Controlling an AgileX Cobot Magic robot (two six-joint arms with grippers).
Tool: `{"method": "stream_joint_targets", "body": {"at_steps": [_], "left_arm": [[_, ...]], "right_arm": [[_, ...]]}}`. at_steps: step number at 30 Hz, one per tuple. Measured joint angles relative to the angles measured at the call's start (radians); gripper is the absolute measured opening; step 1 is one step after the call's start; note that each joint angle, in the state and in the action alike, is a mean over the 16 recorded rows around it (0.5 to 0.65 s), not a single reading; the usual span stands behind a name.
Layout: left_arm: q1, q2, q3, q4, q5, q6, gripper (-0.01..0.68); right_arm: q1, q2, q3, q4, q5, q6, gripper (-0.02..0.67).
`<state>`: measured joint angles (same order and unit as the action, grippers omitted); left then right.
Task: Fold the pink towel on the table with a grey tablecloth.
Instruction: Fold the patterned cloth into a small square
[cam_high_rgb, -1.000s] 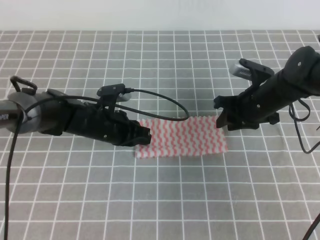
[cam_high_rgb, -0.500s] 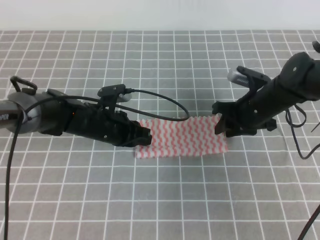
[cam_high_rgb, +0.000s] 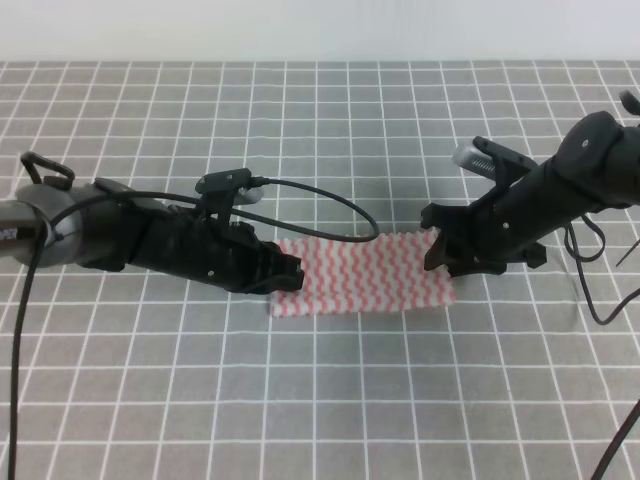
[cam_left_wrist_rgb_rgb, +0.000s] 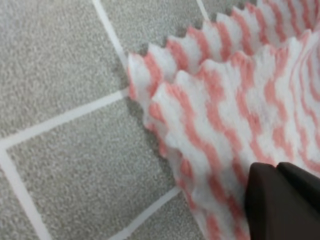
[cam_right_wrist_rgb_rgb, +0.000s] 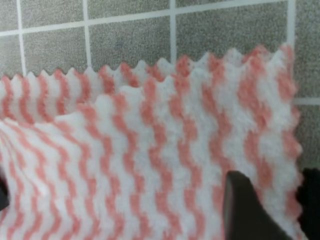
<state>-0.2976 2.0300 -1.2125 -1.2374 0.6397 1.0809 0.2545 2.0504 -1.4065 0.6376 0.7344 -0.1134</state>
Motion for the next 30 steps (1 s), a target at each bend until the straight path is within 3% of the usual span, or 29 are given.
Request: {"method": "stream_joint_targets", "body": {"at_steps": [7, 20, 30], "left_arm": [[0.000, 0.000, 0.000, 0.000, 0.001, 0.000, 0.000], [0.000, 0.002, 0.000, 0.002, 0.006, 0.000, 0.000], [0.000, 0.001, 0.000, 0.005, 0.010, 0.000, 0.000]], "right_arm": [[0.000, 0.013, 0.000, 0.012, 0.010, -0.001, 0.175], [0.000, 0.013, -0.010, 0.017, 0.026, -0.001, 0.013], [0.002, -0.008, -0.060, 0.039, 0.056, -0.012, -0.014]]}}
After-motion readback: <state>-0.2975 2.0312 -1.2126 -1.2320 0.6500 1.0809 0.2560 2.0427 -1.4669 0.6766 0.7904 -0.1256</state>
